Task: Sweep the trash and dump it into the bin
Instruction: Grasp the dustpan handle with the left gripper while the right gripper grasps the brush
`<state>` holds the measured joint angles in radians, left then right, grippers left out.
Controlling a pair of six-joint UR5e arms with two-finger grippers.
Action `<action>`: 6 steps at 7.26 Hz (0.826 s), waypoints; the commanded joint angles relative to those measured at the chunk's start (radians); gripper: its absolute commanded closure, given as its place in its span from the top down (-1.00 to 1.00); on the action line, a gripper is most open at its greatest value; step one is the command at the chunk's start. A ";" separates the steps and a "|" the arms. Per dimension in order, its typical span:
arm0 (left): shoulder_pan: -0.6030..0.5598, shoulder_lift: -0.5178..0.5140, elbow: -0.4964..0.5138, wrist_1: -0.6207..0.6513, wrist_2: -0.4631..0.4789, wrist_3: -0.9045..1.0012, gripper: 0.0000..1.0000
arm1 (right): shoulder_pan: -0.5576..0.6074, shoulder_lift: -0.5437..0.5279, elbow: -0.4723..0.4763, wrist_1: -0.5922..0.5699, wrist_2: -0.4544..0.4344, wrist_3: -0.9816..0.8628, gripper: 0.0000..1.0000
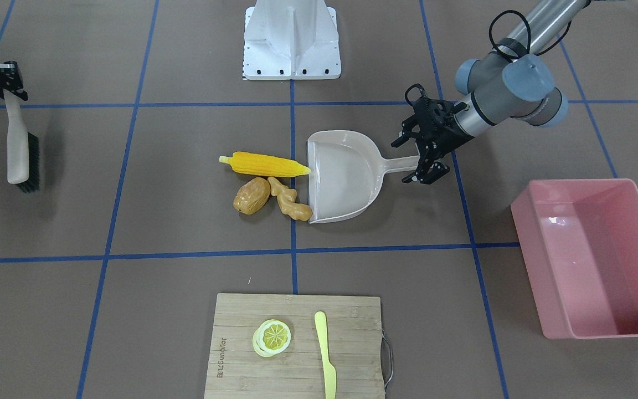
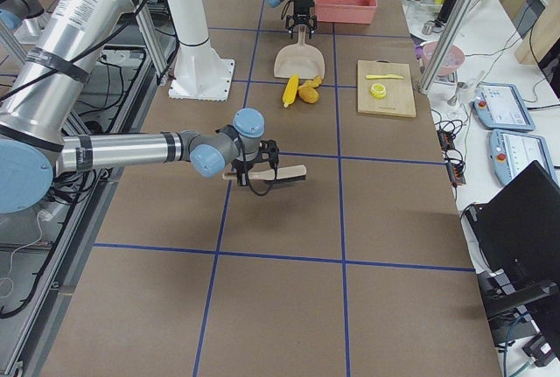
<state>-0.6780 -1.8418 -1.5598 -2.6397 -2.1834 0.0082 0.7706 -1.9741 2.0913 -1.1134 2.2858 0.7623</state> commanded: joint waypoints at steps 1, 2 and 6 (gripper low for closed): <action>0.021 -0.004 0.009 0.003 0.001 -0.001 0.86 | -0.168 0.143 0.018 -0.025 -0.057 0.269 -1.00; 0.023 -0.005 0.010 0.001 0.002 -0.002 0.86 | -0.242 0.211 0.015 -0.052 -0.103 0.363 -1.00; 0.032 -0.008 0.010 0.001 0.026 -0.005 0.75 | -0.326 0.557 0.003 -0.394 -0.138 0.440 -1.00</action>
<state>-0.6501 -1.8489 -1.5494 -2.6395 -2.1750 0.0033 0.4654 -1.5183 2.1046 -1.4041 2.1534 1.1899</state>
